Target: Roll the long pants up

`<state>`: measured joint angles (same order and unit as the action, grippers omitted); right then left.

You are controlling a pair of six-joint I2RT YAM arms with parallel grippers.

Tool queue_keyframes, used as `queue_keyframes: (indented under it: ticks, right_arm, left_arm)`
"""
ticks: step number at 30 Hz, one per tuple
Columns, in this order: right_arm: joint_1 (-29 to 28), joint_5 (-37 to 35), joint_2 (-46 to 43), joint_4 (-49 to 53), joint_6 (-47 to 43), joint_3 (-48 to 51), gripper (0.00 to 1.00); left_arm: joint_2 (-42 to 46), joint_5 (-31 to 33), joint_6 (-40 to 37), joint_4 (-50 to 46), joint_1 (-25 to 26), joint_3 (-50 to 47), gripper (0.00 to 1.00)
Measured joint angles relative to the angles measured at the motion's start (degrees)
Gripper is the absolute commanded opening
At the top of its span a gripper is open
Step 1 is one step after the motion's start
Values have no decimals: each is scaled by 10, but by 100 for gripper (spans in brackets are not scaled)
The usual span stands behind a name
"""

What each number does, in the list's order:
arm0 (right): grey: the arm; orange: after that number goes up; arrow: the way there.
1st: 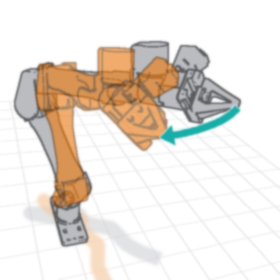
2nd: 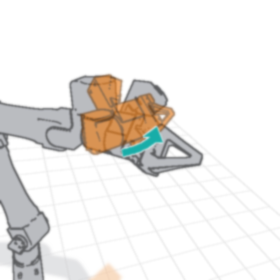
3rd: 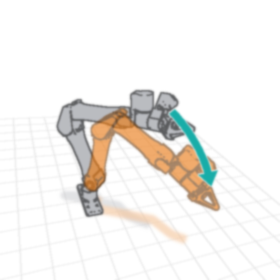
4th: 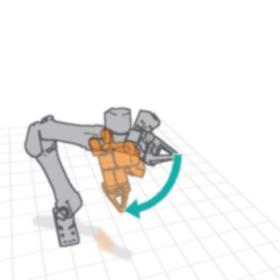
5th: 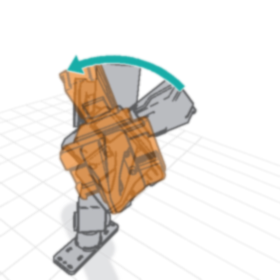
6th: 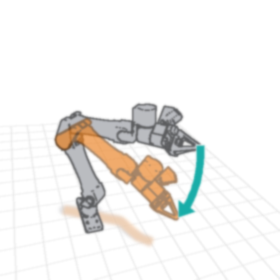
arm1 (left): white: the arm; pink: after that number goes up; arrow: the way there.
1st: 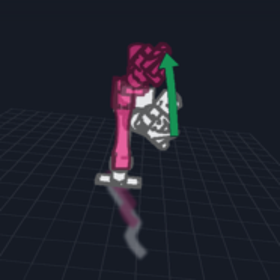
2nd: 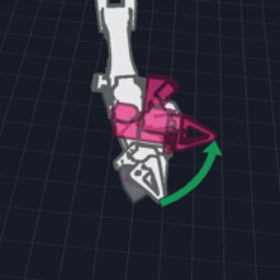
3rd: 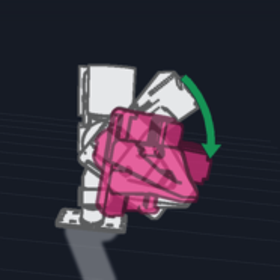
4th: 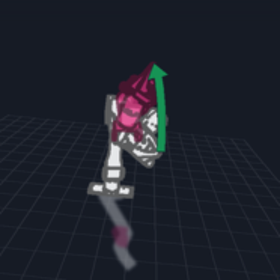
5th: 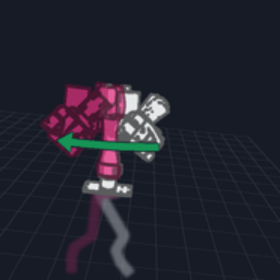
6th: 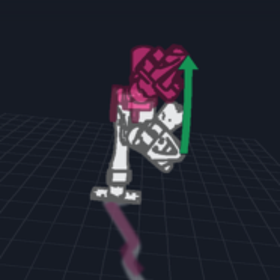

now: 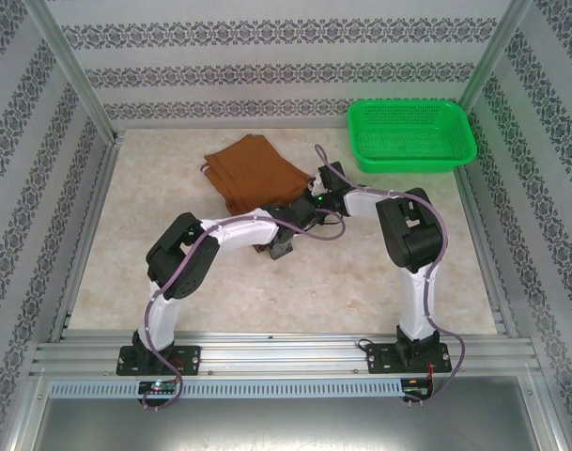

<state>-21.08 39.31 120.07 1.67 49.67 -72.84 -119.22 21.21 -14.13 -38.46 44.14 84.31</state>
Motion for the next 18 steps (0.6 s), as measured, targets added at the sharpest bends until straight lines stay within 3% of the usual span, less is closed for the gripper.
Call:
queue_keyframes:
  ticks: [2, 4, 7, 14, 18]
  right_arm:
    - [1, -2, 2, 1, 2, -3, 0]
    - [3, 0, 3, 2, 4, -4, 0]
    - [7, -2, 5, -2, 15, -5, 0]
    - [11, -6, 2, -10, 26, -2, 0]
    - [21, -5, -17, -4, 23, 12, 28]
  left_arm:
    - [-14, -26, -1, -30, -9, 26, 64]
    - [-29, -57, -3, -58, -18, 51, 51]
    - [-43, -74, -7, -82, -23, 76, 0]
    - [-24, -108, -7, -62, -35, 64, 0]
    - [-12, -167, 11, -56, -43, 55, 0]
